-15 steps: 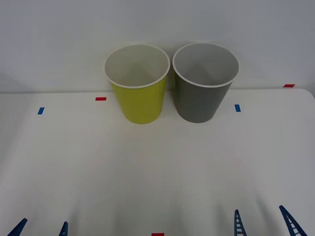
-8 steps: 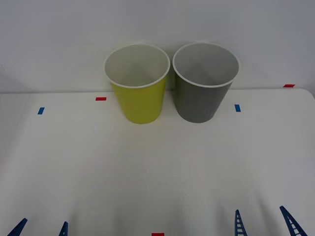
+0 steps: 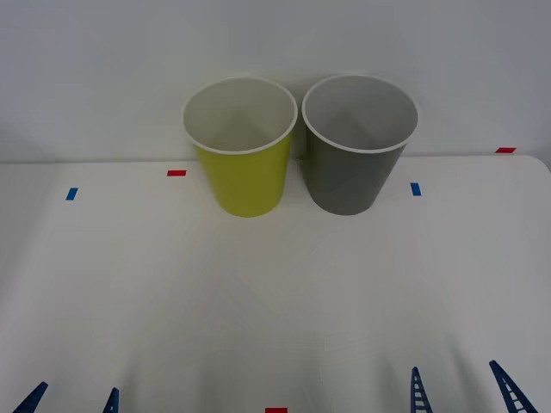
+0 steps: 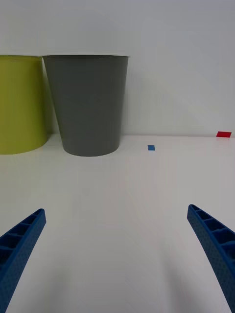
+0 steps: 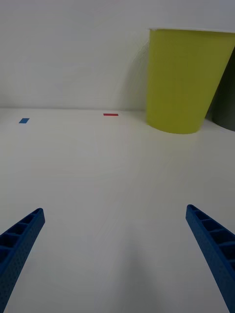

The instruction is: Put cans in the gray bin and PET bottles in the light green bin.

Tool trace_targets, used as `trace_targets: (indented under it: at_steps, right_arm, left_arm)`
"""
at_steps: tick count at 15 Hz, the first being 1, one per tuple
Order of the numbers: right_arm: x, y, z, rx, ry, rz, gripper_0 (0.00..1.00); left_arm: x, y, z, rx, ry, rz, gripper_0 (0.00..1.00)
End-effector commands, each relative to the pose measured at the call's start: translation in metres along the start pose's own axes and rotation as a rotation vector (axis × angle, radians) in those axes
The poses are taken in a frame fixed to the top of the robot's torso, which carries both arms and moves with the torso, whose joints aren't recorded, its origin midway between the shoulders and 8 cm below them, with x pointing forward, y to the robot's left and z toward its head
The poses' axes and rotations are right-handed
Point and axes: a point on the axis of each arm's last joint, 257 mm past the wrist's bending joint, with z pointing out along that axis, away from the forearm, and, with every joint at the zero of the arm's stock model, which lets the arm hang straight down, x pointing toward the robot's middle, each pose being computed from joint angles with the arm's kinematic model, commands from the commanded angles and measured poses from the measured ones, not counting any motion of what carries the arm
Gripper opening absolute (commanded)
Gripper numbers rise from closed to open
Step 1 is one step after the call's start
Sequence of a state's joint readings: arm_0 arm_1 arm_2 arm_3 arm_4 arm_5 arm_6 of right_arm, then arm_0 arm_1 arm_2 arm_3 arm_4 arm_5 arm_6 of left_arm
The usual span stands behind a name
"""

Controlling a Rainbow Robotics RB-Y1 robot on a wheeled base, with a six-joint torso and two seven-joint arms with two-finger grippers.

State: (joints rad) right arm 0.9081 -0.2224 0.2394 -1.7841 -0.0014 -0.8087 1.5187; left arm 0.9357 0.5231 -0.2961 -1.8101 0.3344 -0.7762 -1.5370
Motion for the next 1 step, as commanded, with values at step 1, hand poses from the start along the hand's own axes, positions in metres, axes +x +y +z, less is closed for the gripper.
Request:
trace_targets:
  at_steps: [1]
  right_arm:
    - [0.0001, -0.0001, 0.0, 0.0, 0.0, 0.0, 1.0]
  left_arm:
    - [0.0, 0.0, 0.0, 0.0, 0.0, 0.0, 1.0]
